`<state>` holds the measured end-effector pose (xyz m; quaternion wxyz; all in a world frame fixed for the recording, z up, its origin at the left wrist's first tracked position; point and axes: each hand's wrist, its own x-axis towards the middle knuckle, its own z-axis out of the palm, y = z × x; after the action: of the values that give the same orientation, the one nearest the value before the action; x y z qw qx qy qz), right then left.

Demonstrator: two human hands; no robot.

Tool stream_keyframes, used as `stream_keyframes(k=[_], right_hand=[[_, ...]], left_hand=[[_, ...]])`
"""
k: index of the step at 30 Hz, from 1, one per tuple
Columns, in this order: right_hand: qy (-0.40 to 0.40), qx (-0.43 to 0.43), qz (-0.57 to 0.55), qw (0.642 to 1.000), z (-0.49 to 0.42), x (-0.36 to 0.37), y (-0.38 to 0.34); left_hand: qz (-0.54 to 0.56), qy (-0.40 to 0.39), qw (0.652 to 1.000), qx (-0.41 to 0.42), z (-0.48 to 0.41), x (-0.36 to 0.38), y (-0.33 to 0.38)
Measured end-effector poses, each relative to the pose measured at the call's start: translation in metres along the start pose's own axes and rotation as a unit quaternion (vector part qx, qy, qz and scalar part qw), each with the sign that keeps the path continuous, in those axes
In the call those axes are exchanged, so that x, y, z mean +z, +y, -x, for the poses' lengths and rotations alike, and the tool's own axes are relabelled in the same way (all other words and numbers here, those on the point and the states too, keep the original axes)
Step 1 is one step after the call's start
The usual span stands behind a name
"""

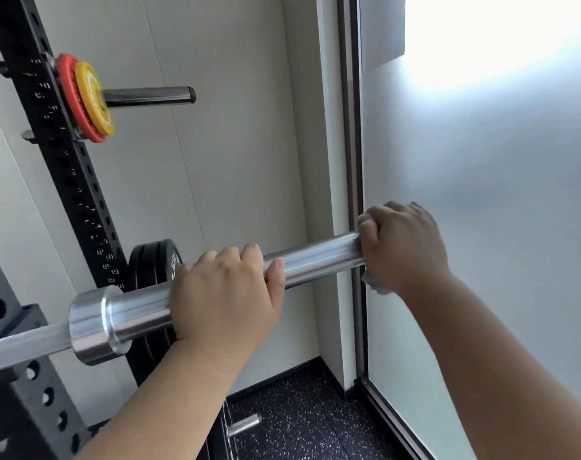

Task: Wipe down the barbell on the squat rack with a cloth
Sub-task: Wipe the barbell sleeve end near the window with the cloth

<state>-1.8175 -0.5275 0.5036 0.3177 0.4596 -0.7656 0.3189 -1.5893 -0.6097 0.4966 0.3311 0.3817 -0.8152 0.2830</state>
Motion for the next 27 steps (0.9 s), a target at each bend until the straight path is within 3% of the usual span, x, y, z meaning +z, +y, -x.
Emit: stream_keyframes(k=[5,9,11,15,17,20,21,25,27], right_hand=[[-0.024,-0.182,-0.076,0.98,0.024,0.0,-0.052],[-0.027,-0.027,-0.011,0.999,0.003,0.003,-0.024],[-0.036,-0.06,0.006,0.998,0.009,0.004,-0.044],[-0.027,-0.211,-0.118,0.97,0.043,0.002,-0.09],[-0.017,-0.19,-0.093,0.977,0.033,0.004,-0.074],[0.027,-0.037,-0.054,0.998,0.018,0.005,-0.055],[0.037,-0.025,-0.054,0.998,0.018,0.005,-0.06],[0.023,-0.157,-0.113,0.981,0.048,0.007,-0.098],[0.013,-0.168,-0.088,0.982,0.042,0.007,-0.086]], left_hand=[[-0.013,-0.012,1.0,0.013,0.009,0.001,0.0],[0.051,-0.024,0.998,0.038,0.01,-0.006,-0.011],[0.071,-0.028,0.996,0.046,0.005,-0.014,-0.016],[0.067,-0.016,0.998,-0.004,-0.005,-0.026,-0.029],[0.049,-0.032,0.997,-0.056,-0.009,-0.027,-0.035],[0.002,-0.066,0.995,-0.069,-0.007,-0.022,-0.035],[-0.007,-0.066,0.996,-0.067,-0.005,-0.021,-0.033],[0.001,-0.053,0.997,-0.048,0.005,-0.02,-0.03],[0.0,-0.039,0.999,-0.038,0.01,-0.015,-0.032]])
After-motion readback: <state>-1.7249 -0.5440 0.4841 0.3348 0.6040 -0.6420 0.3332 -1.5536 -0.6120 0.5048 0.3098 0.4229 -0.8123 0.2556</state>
